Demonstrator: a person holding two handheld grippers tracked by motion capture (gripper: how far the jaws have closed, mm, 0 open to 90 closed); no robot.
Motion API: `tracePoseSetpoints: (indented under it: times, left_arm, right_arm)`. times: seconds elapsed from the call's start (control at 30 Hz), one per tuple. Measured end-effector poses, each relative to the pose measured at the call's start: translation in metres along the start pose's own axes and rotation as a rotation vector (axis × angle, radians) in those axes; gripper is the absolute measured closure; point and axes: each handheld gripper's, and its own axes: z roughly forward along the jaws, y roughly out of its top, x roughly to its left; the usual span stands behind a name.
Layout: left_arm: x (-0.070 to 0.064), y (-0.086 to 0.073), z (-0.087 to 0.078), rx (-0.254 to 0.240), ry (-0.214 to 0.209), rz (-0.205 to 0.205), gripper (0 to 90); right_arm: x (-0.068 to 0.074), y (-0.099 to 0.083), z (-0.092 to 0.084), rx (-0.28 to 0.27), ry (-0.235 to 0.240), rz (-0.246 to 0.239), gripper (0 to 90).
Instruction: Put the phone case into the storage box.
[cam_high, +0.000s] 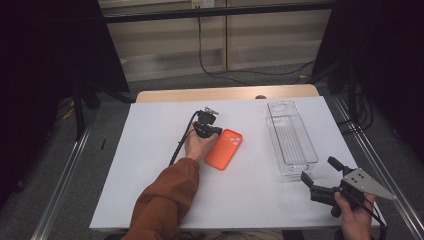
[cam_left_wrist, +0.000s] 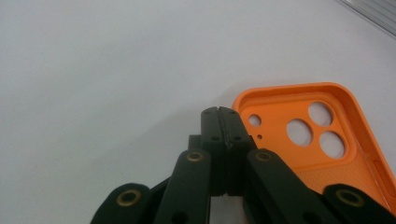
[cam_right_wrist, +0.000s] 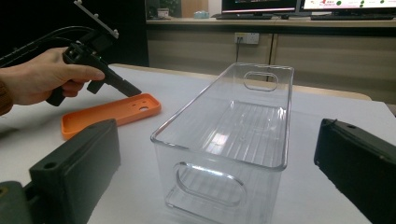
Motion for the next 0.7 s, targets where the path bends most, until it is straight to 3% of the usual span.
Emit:
tracePoseSetpoints:
  times: [0.33, 0.43, 0.57, 0.7]
  left_arm:
    - [-0.004, -0.002, -0.019, -0.05, -0.025, 0.012, 89.3]
    - [-0.003, -0.004, -0.024, -0.068, -0.031, -0.009, 88.5]
    - [-0.006, -0.006, -0.029, -0.069, -0.042, 0.006, 87.4]
    - [-0.007, -0.009, -0.037, -0.08, -0.048, 0.018, 81.2]
  right_arm:
    - [0.0, 0.0, 0.0, -0.002, -0.001, 0.0, 0.0]
    - [0.0, 0.0, 0.0, -0.003, -0.001, 0.0, 0.0]
    - [0.001, 0.0, 0.001, -0.003, 0.002, 0.002, 0.0]
    - [0.0, 0.0, 0.0, -0.003, -0.002, 0.001, 0.0]
